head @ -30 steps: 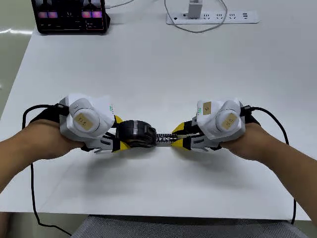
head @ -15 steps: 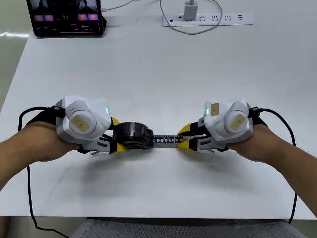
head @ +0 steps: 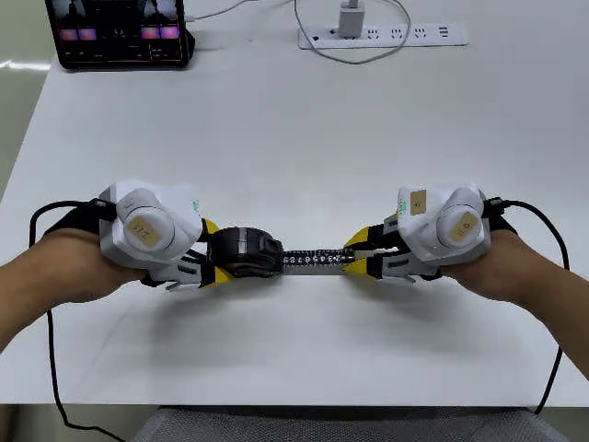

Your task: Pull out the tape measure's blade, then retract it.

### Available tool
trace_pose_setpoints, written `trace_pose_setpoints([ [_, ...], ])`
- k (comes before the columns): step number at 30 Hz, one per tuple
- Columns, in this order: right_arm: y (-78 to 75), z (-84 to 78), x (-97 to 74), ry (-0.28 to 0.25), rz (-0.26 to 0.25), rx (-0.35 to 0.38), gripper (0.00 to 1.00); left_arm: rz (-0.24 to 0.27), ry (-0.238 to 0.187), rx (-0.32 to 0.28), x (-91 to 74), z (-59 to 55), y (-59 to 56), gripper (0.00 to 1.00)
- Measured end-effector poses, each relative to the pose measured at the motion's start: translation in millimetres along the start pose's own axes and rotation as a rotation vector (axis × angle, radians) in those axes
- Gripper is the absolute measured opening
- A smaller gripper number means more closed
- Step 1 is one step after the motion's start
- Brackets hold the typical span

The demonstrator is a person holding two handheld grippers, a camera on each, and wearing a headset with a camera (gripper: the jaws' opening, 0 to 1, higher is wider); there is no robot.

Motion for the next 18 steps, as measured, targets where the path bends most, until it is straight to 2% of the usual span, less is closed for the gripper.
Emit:
trace_pose_setpoints([
  [18,-4.6,-16.1,-19.1,0.023,-0.023,0.011,0.10,0.004,0.000,-0.002,0.1,1.0,-0.8,0.26],
])
Point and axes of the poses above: the centre of the closed fingertips' face, and the gripper's own axes: x roughly forward along the fingers, y roughly to its left, z roughly out of its top, the point moved 9 cm from there along -x, roughly backward along the fingers, and after that the axes turned 10 degrees about x, right-handed, at the moved point
